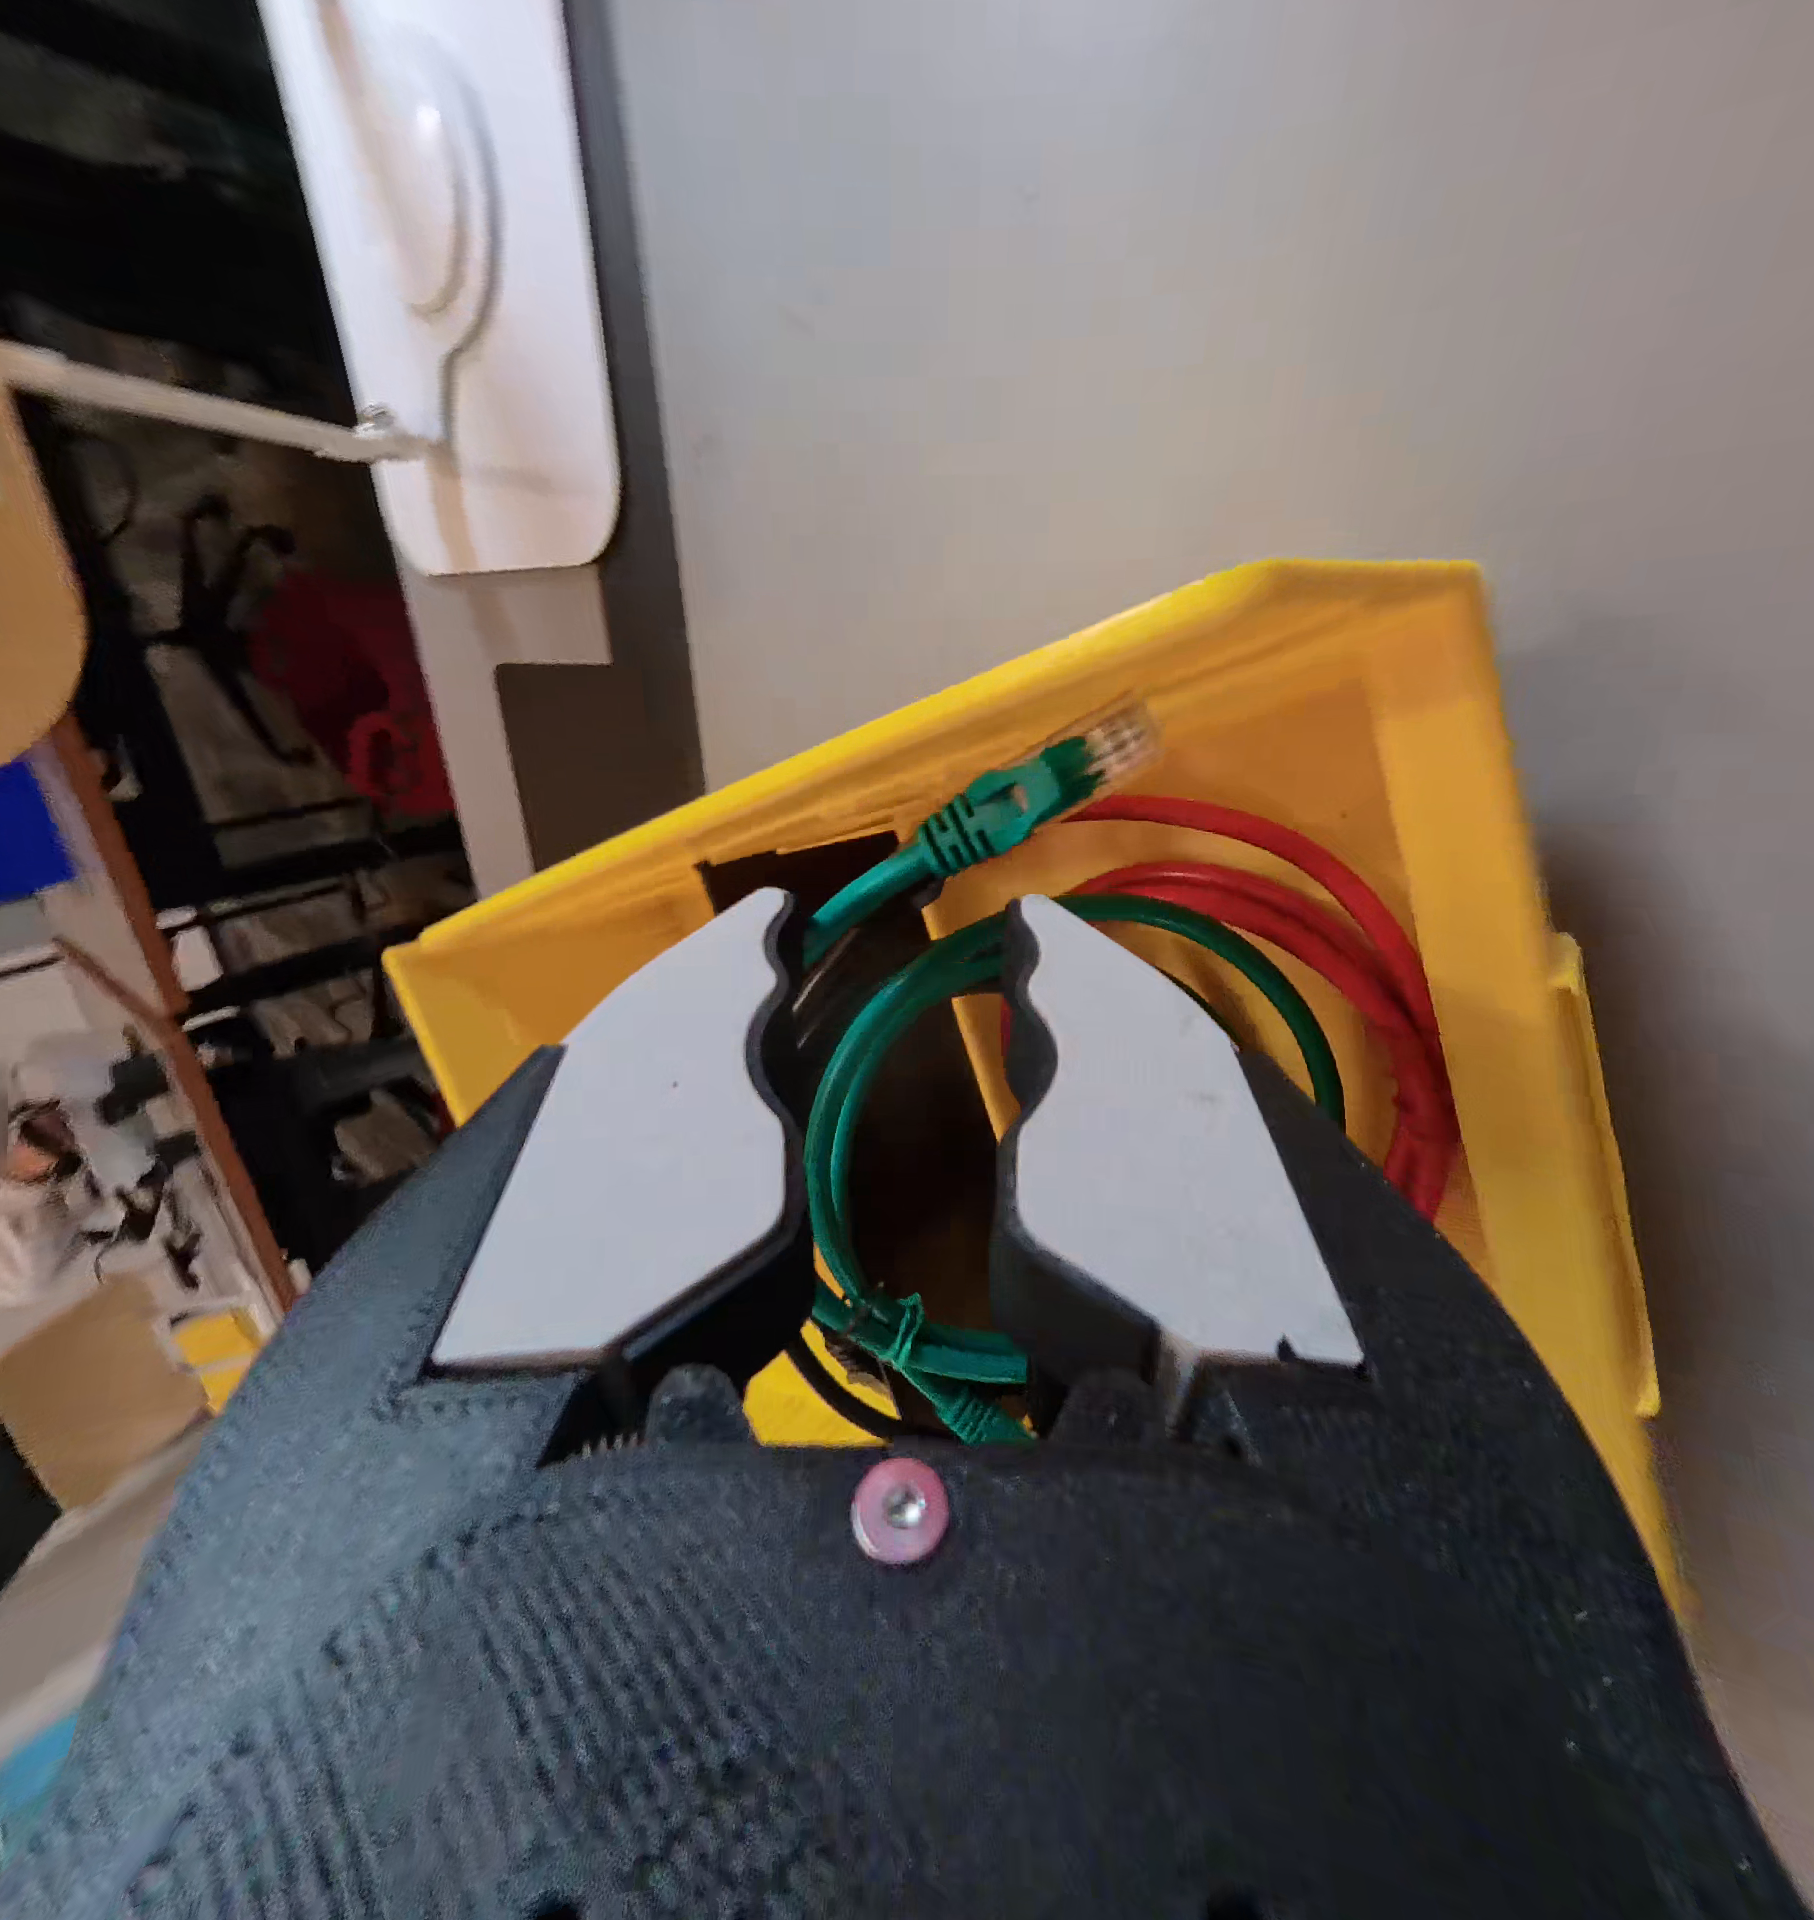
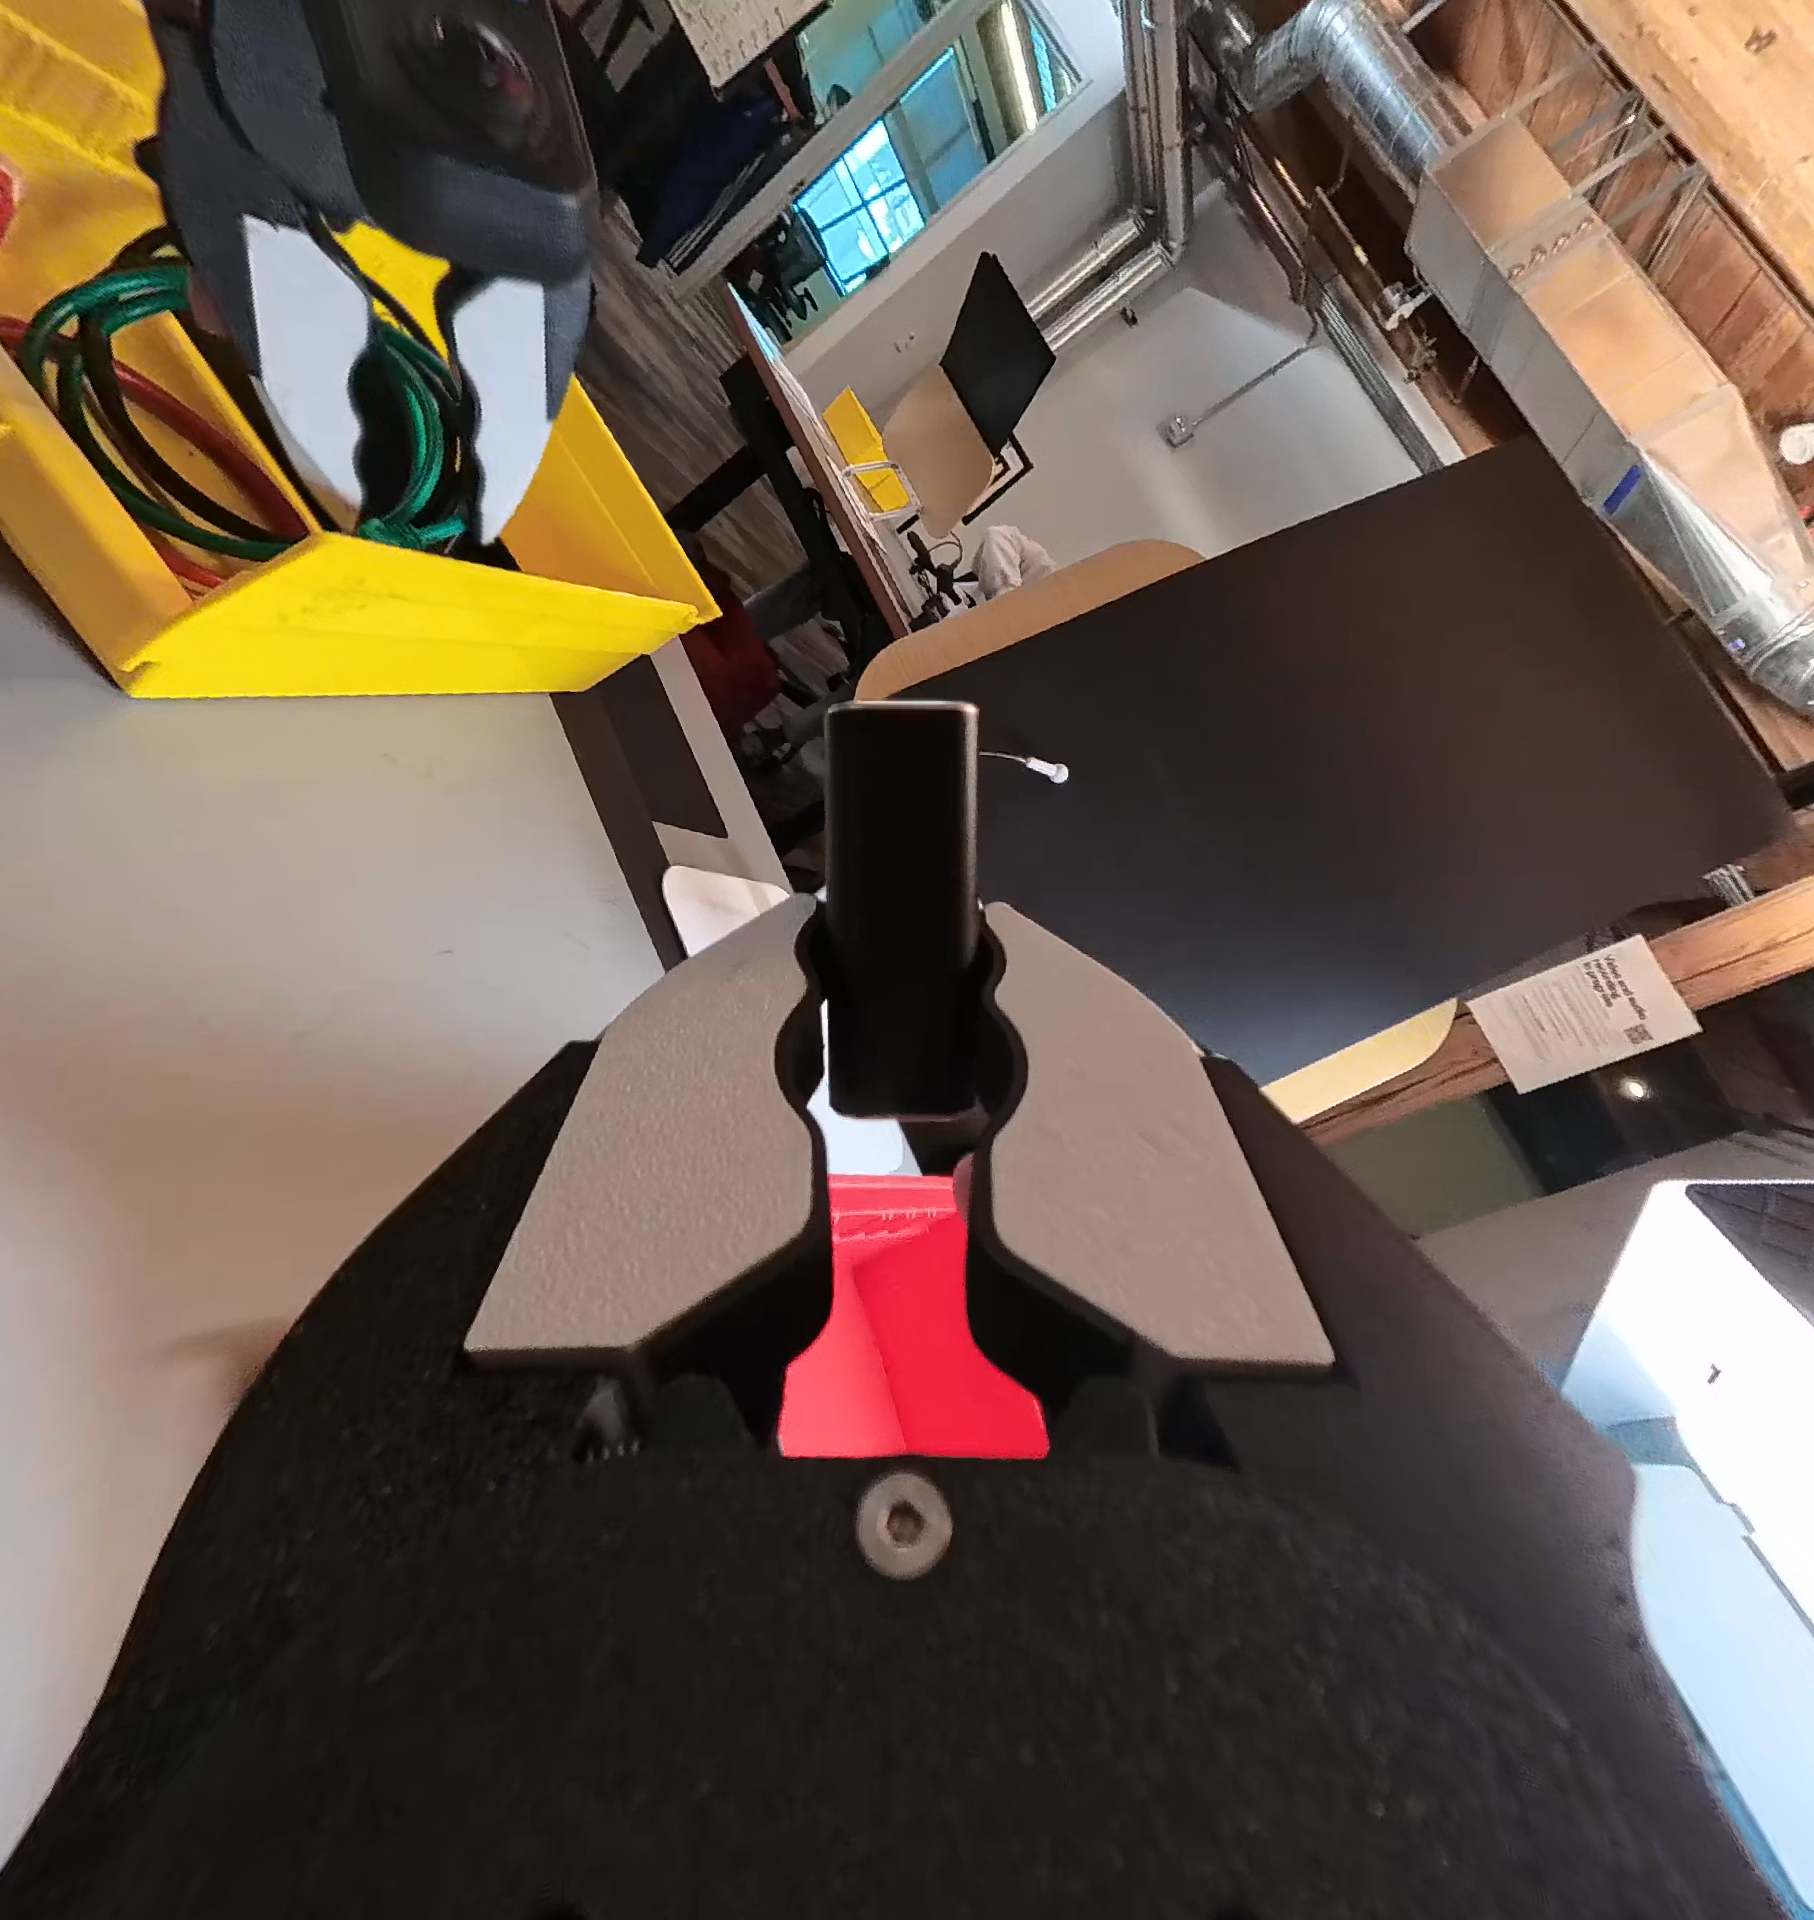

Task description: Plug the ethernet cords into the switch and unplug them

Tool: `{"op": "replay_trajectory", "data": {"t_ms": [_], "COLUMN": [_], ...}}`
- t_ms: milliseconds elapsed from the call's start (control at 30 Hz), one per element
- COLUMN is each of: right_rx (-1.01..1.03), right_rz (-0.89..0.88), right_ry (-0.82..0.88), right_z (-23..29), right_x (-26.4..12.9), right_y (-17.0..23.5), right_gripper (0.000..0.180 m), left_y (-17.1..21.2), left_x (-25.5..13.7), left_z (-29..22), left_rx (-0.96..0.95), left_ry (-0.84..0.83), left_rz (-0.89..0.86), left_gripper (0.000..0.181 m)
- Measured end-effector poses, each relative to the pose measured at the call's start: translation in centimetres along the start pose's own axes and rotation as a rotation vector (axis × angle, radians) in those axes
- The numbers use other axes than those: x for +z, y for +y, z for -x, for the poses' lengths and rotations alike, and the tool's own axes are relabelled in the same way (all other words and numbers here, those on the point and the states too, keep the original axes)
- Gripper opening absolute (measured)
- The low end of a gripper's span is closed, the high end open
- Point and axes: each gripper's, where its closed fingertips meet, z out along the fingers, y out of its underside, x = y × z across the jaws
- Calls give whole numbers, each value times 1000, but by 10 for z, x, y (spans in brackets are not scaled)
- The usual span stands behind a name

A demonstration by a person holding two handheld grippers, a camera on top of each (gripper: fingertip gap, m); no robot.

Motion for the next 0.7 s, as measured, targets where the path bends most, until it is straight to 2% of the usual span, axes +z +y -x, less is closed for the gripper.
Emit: {"op": "replay_trajectory", "data": {"t_ms": [200,400,500,700], "right_rx": [13,23,36,72], "right_rz": [-12,-7,-12,-41], "right_ry": [-2,13,34,57], "right_z": [-1,-9,-19,-37], "right_x": [-2,-4,-9,-21], "right_y": [-2,3,3,-1], "right_gripper": [24,24,24,24], "left_y": [-4,2,6,18], "left_x": [8,-5,-40,-140], "left_z": [-8,2,33,73], "left_rx": [119,122,5,-234], "left_ry": [186,191,96,-8], "left_rz": [39,103,52,-53], "left_gripper": [31,20,11,10]}}
